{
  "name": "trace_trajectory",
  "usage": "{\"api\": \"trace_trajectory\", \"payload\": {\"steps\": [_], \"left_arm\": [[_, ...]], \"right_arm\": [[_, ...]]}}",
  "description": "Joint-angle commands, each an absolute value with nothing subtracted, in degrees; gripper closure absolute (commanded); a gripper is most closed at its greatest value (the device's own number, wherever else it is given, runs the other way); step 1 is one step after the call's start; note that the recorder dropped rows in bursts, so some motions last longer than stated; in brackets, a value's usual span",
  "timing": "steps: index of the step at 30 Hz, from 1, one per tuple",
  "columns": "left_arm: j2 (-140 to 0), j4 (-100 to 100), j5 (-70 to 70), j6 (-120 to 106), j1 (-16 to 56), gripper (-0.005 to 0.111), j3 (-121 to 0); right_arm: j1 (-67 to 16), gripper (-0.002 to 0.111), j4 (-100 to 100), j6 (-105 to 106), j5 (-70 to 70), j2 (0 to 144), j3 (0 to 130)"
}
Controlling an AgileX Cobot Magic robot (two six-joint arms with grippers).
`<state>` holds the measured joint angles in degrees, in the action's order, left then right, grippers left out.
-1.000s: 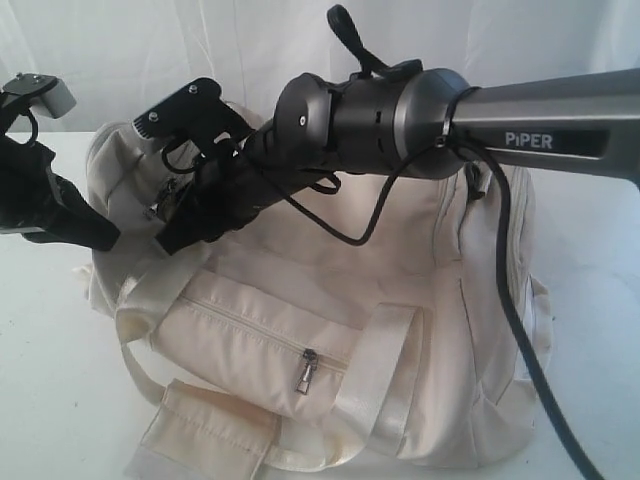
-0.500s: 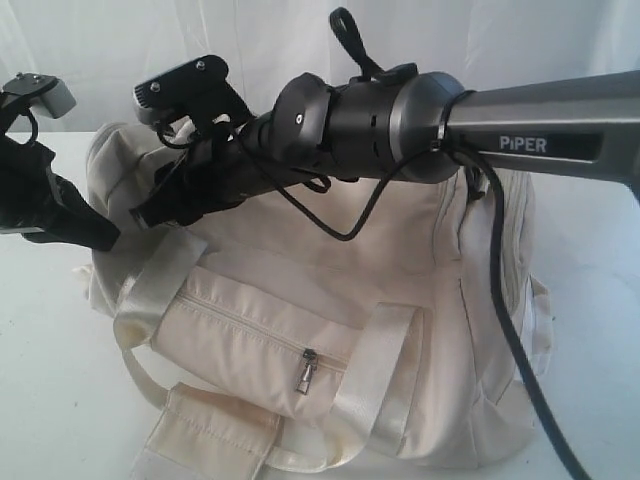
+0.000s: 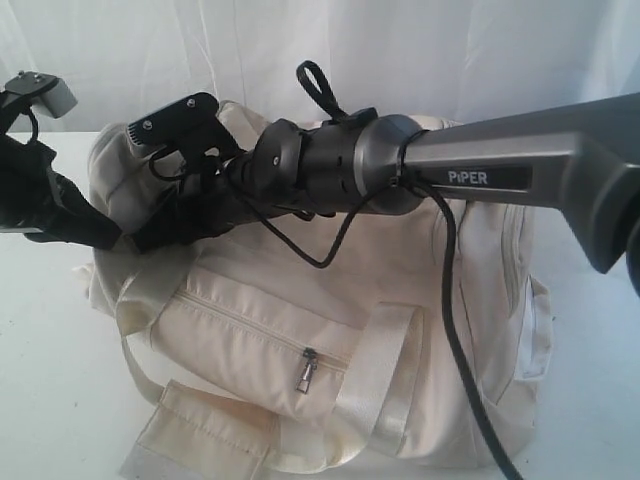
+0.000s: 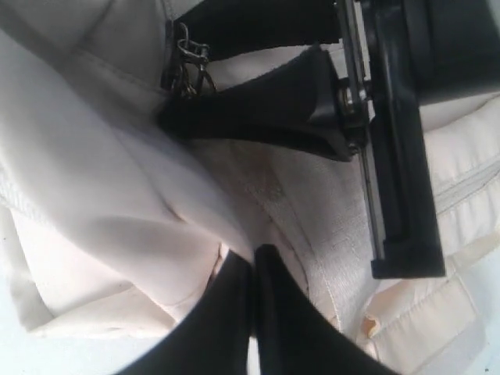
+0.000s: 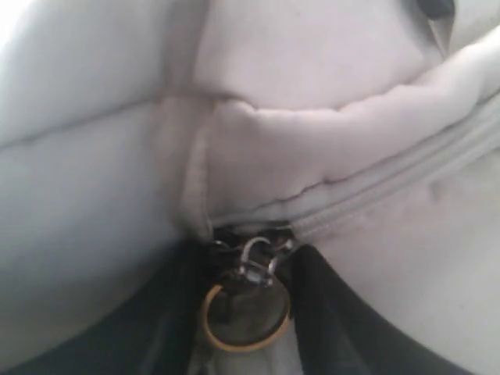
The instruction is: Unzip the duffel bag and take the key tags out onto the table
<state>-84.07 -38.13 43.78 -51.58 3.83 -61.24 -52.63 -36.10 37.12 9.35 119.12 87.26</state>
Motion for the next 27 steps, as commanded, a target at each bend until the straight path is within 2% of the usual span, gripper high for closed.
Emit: {"api": "trace_trajectory", "payload": {"steps": [1, 17, 22, 27], "left_arm": [[-82.8, -42.8, 46.5, -52.4, 3.6, 0.107, -61.8], [-83.6, -42.8, 46.6, -52.4, 3.6, 0.107, -61.8], [-83.6, -42.8, 46.6, -52.4, 3.6, 0.107, -61.8], [-83.6, -42.8, 47.2, -52.4, 3.6, 0.107, -61.8]], "right_arm": [[-52.5, 0.109, -35.7, 37.3, 8.9, 117.3, 87.4], [-52.1, 0.108, -28.2, 37.3, 13.7, 112.4, 87.4], [-48.9, 0.108, -28.1, 37.0, 20.7, 109.9, 87.4], [-47.6, 0.108, -28.0, 35.7, 19.6, 108.8, 87.4]]}}
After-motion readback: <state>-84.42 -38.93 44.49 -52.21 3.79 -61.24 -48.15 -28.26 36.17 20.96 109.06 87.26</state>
